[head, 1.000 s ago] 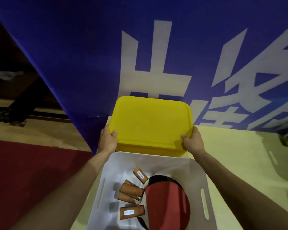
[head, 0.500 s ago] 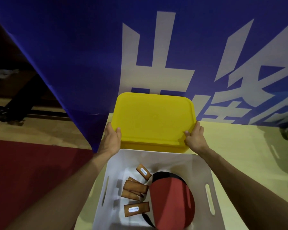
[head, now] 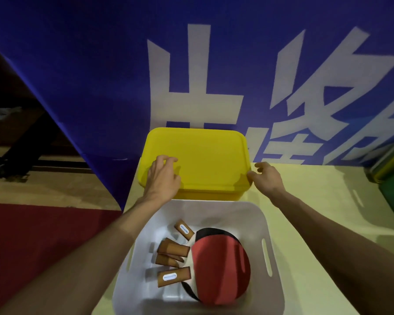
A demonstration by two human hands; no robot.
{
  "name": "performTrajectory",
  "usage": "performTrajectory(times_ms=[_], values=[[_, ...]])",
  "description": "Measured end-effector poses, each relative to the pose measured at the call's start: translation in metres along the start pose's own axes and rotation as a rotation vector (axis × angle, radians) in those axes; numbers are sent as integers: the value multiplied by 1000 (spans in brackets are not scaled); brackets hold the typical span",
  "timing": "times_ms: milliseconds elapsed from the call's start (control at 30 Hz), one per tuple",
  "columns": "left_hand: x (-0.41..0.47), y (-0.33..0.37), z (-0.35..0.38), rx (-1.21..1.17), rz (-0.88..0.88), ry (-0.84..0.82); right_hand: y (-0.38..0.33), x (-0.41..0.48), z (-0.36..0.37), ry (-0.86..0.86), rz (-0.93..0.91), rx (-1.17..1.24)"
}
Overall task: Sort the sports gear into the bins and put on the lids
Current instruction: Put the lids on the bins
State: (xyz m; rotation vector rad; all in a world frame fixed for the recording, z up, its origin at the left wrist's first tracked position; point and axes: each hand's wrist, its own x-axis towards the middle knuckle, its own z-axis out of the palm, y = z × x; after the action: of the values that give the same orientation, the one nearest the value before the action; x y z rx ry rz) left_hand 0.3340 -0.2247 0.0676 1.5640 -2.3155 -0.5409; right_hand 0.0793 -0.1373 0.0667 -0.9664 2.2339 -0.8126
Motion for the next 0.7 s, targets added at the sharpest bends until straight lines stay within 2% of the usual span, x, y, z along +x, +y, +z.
performTrajectory(times_ms=[100,233,400,700], values=[[-10,35,1,-136,48,-16,8,-13,-22,-12,-92,-4],[-32,98,4,-313,109,-62,22,-36,-68,-112,-236,-28],[-72,201,7,-410,133,-53,57,-70,-154,-170,-372,-133],[-143,352,40,-433,284,-166,159,-118,-311,11,-381,-264]])
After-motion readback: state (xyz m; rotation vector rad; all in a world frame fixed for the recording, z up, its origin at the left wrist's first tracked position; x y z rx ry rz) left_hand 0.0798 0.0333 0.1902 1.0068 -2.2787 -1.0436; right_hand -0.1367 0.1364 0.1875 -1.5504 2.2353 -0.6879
